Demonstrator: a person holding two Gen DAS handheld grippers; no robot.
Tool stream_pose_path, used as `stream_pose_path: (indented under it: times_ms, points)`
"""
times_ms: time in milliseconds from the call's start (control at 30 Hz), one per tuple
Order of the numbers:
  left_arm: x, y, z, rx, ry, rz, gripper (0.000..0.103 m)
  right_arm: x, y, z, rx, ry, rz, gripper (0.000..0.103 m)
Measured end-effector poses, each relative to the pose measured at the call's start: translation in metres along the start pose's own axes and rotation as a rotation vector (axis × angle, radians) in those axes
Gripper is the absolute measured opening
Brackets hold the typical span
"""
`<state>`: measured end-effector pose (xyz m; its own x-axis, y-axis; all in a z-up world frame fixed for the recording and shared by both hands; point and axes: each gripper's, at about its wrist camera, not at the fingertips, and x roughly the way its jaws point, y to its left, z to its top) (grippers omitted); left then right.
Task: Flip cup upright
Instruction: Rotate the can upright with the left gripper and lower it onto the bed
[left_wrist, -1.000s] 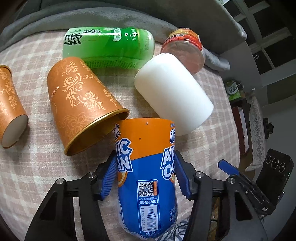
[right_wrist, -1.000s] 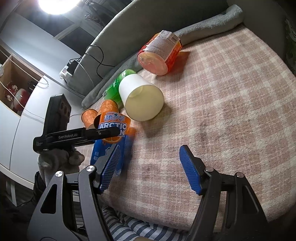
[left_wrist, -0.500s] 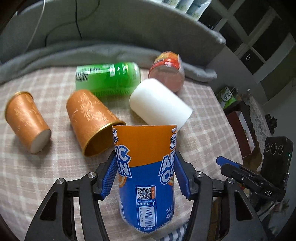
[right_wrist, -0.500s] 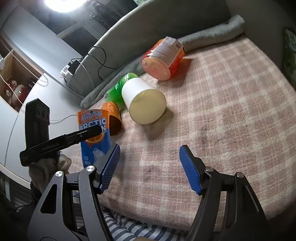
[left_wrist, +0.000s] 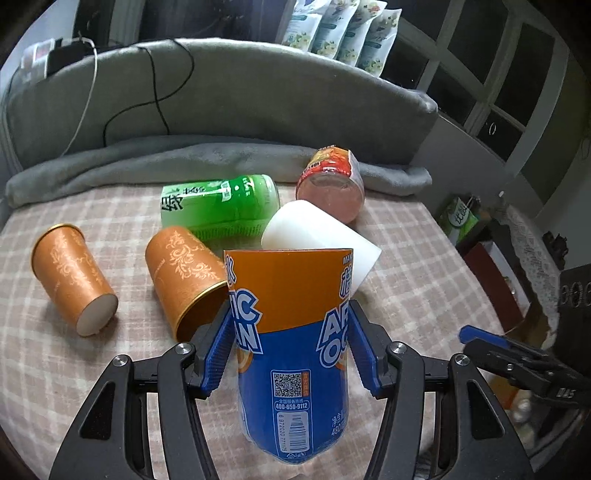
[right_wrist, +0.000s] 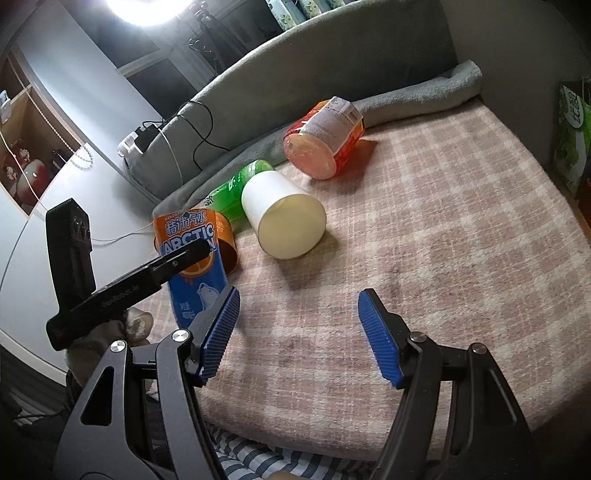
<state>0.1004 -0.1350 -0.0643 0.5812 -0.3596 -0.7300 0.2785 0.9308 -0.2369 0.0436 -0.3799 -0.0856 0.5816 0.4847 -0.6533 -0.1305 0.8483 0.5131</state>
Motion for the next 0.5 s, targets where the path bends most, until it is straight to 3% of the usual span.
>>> stream_pose_path:
  times_ms: [267,500]
  points:
    - [0.001,-0.012,-0.005,0.07,-0.139,0.062,0.057,-0.001,-0.002,-0.002,0.008,0.001,-0.008,0.07]
    - [0.004,-0.013,-0.015,0.112,-0.182,0.082,0.057,-0.003,0.0,-0.002,0.008,-0.009,-0.011,0.07]
